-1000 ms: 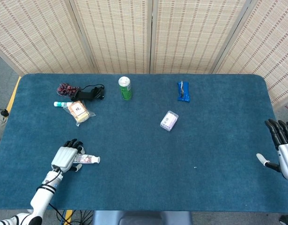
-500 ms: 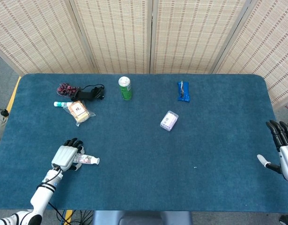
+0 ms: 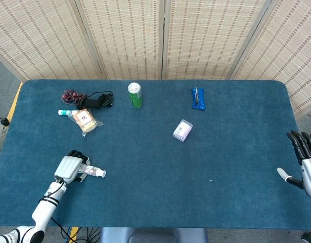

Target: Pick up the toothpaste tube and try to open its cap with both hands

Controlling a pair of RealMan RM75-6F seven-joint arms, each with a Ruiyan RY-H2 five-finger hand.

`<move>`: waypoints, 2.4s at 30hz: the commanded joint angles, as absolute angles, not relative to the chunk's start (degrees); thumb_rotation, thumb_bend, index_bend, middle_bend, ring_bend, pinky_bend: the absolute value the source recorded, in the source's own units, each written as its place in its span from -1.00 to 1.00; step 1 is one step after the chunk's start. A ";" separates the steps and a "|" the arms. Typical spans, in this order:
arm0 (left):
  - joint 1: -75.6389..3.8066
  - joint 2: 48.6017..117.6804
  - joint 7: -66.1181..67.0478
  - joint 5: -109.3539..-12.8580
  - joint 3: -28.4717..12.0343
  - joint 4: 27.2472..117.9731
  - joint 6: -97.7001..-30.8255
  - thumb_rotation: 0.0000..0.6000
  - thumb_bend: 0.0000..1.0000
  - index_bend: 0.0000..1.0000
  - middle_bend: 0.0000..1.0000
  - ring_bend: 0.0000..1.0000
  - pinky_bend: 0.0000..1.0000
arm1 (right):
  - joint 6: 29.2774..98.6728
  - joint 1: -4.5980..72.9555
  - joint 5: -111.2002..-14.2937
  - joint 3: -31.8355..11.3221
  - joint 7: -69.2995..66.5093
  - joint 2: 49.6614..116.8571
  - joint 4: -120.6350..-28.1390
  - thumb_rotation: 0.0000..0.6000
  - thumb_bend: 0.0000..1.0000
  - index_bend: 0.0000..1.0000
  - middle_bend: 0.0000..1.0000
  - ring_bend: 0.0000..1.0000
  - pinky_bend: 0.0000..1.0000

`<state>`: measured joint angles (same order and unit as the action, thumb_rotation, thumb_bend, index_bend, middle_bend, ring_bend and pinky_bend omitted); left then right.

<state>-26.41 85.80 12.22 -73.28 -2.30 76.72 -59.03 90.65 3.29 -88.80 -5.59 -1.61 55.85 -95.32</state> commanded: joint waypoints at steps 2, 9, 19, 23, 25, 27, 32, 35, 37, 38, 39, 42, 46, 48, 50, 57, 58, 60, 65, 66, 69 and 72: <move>-26.38 85.94 9.74 -75.24 -2.30 75.48 -60.02 1.00 -0.39 0.02 0.10 -0.35 -0.70 | 90.67 3.43 -89.33 -5.52 -1.46 55.76 -95.51 1.00 -0.81 -0.94 -0.78 -1.00 -1.00; -27.13 83.39 5.46 -78.87 -2.70 76.85 -61.34 1.00 -0.32 0.09 0.21 -0.27 -0.65 | 89.21 5.08 -92.54 -4.98 -1.65 55.16 -96.62 1.00 -0.75 -0.90 -0.78 -1.00 -1.00; -31.03 73.72 6.28 -79.75 -5.53 90.53 -58.77 1.00 -0.30 0.09 0.23 -0.25 -0.63 | 81.40 13.01 -103.07 -3.95 -1.52 52.41 -103.95 1.00 -0.54 -0.80 -0.78 -1.00 -1.00; -32.54 70.83 8.77 -77.73 -7.14 96.14 -57.47 1.00 -0.27 0.11 0.24 -0.23 -0.62 | 77.05 16.52 -105.35 -4.06 0.11 52.44 -107.82 1.00 -0.53 -0.72 -0.78 -1.00 -1.00; -33.27 69.77 10.83 -76.05 -8.02 98.72 -57.03 1.00 -0.27 0.11 0.24 -0.23 -0.61 | 74.61 18.18 -106.01 -4.11 1.60 52.67 -109.90 1.00 -0.53 -0.68 -0.78 -1.00 -1.00; -34.01 68.84 12.94 -74.34 -8.81 101.22 -56.68 1.00 -0.27 0.11 0.24 -0.23 -0.60 | 72.43 19.65 -106.46 -4.16 3.12 53.23 -111.96 1.00 -0.53 -0.65 -0.78 -1.00 -1.00; -35.81 67.00 16.07 -70.16 -10.29 106.38 -55.42 1.00 -0.27 0.11 0.24 -0.23 -0.60 | 67.80 22.46 -105.58 -4.62 6.78 54.73 -115.75 1.00 -0.54 -0.61 -0.79 -1.00 -1.00; -37.02 66.33 18.27 -67.38 -10.97 108.87 -54.94 1.00 -0.27 0.11 0.24 -0.23 -0.59 | 64.96 23.99 -103.25 -5.38 9.95 56.17 -117.55 1.00 -0.54 -0.61 -0.82 -1.00 -1.00; -37.99 66.06 19.92 -65.02 -11.34 110.46 -54.54 1.00 -0.27 0.11 0.24 -0.23 -0.59 | 63.10 25.01 -101.53 -5.84 12.15 57.32 -118.64 1.00 -0.55 -0.61 -0.83 -1.00 -1.00; -38.43 65.95 20.55 -64.02 -11.50 111.15 -54.37 1.00 -0.27 0.11 0.24 -0.23 -0.59 | 62.28 25.44 -100.70 -6.02 13.12 57.77 -119.06 1.00 -0.55 -0.60 -0.84 -1.00 -1.00; -38.86 65.89 21.09 -63.11 -11.65 111.78 -54.24 1.00 -0.27 0.11 0.24 -0.23 -0.59 | 61.53 25.88 -99.87 -6.24 14.10 58.24 -119.44 1.00 -0.55 -0.60 -0.85 -1.00 -1.00; -40.10 65.65 22.60 -60.55 -11.97 113.67 -54.15 1.00 -0.27 0.11 0.24 -0.23 -0.58 | 59.50 27.23 -97.17 -7.02 17.28 59.73 -120.47 1.00 -0.57 -0.60 -0.86 -1.00 -1.00; -41.57 65.53 23.89 -57.55 -12.39 115.52 -54.51 1.00 -0.27 0.11 0.24 -0.23 -0.58 | 57.43 29.06 -93.50 -8.11 20.59 61.72 -121.33 1.00 -0.57 -0.60 -0.86 -1.00 -1.00; -42.20 65.69 23.77 -56.25 -12.71 116.21 -54.70 1.00 -0.26 0.11 0.24 -0.22 -0.58 | 56.58 30.06 -91.72 -8.66 21.57 62.93 -121.23 1.00 -0.57 -0.60 -0.86 -1.00 -1.00; -42.74 65.73 23.58 -55.34 -12.88 116.85 -54.63 1.00 -0.26 0.12 0.24 -0.22 -0.58 | 55.74 30.95 -90.17 -8.97 22.44 64.01 -120.95 1.00 -0.57 -0.60 -0.86 -1.00 -1.00; -44.63 65.93 23.30 -53.13 -12.91 118.82 -54.63 1.00 -0.26 0.12 0.25 -0.22 -0.57 | 53.58 33.92 -85.27 -9.38 26.42 68.23 -119.68 1.00 -0.57 -0.60 -0.87 -1.00 -1.00; -44.80 66.00 23.26 -53.00 -12.88 118.99 -54.73 1.00 -0.26 0.12 0.25 -0.22 -0.57 | 53.54 34.15 -84.89 -9.32 26.87 68.67 -119.48 1.00 -0.57 -0.60 -0.87 -1.00 -1.00; -45.15 66.16 23.40 -52.87 -12.70 119.21 -54.91 1.00 -0.26 0.12 0.25 -0.22 -0.57 | 53.54 34.56 -84.25 -9.19 27.57 69.47 -119.20 1.00 -0.57 -0.60 -0.87 -1.00 -1.00; -46.15 66.72 24.19 -52.31 -12.02 119.73 -55.45 1.00 -0.27 0.12 0.25 -0.22 -0.57 | 53.73 35.51 -83.15 -8.87 28.38 70.92 -118.86 1.00 -0.57 -0.60 -0.87 -1.00 -1.00; -46.31 66.82 24.26 -52.21 -11.94 119.82 -55.55 1.00 -0.27 0.12 0.25 -0.22 -0.57 | 53.82 35.67 -83.01 -8.86 28.46 71.14 -118.78 1.00 -0.57 -0.60 -0.87 -1.00 -1.00; -46.81 67.10 24.28 -51.84 -11.73 120.06 -55.87 1.00 -0.26 0.12 0.24 -0.22 -0.57 | 53.96 36.25 -82.33 -8.76 28.88 71.85 -118.51 1.00 -0.57 -0.60 -0.87 -1.00 -1.00; -47.18 67.15 24.26 -51.43 -11.63 120.29 -56.12 1.00 -0.27 0.12 0.25 -0.22 -0.57 | 54.07 36.64 -81.82 -8.55 29.36 72.28 -118.36 1.00 -0.57 -0.60 -0.87 -1.00 -1.00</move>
